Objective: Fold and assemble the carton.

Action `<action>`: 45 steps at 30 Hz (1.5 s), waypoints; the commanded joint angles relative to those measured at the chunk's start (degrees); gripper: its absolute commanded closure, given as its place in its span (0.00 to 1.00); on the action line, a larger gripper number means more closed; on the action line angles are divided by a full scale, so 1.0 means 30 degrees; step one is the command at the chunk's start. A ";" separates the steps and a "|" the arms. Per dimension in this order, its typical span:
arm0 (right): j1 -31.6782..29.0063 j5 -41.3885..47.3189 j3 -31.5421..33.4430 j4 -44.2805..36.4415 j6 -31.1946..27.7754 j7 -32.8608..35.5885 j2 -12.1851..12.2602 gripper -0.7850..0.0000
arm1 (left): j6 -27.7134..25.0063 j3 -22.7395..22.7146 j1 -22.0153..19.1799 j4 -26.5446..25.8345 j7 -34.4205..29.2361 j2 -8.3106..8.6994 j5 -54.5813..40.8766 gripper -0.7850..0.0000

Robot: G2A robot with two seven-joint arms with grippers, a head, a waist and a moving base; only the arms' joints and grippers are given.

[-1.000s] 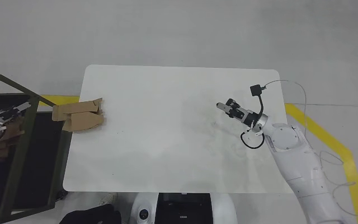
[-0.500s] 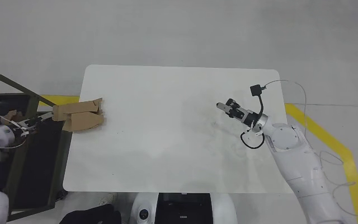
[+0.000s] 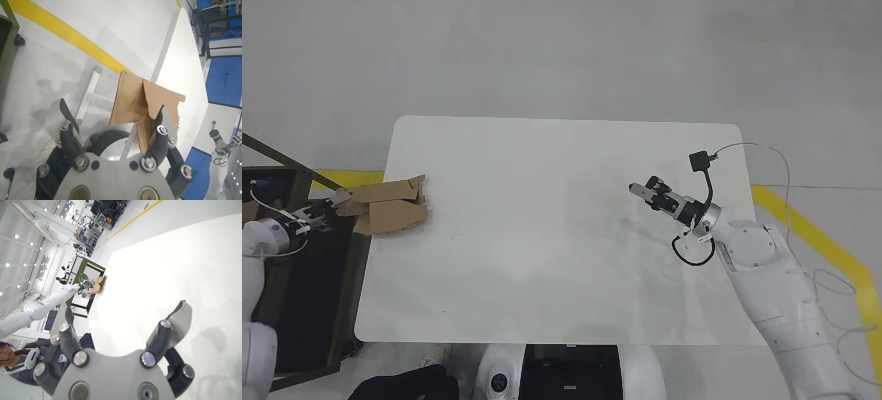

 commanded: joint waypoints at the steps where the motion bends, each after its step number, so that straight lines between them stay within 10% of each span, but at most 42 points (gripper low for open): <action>1: 0.0000 -0.0001 0.0000 0.0000 0.0000 -0.0001 0.0000 0.00 | 0.0020 0.0053 -0.0172 0.0147 -0.0142 -0.0096 -0.0062 0.62; 6: 0.0000 -0.0001 0.0000 0.0000 0.0000 -0.0001 0.0000 0.00 | 0.0266 0.0082 -0.0532 0.0479 -0.0039 -0.0305 -0.0316 1.00; 28: 0.0000 -0.0001 0.0000 0.0000 0.0000 -0.0001 0.0000 0.00 | -0.0130 -0.1787 -0.2746 -0.0889 -0.5967 -0.0560 -0.6406 1.00; 45: 0.0000 -0.0001 0.0000 0.0000 0.0000 -0.0001 0.0000 0.00 | 0.1988 0.1621 -0.3764 -0.3661 -0.8251 -0.3871 -1.0407 1.00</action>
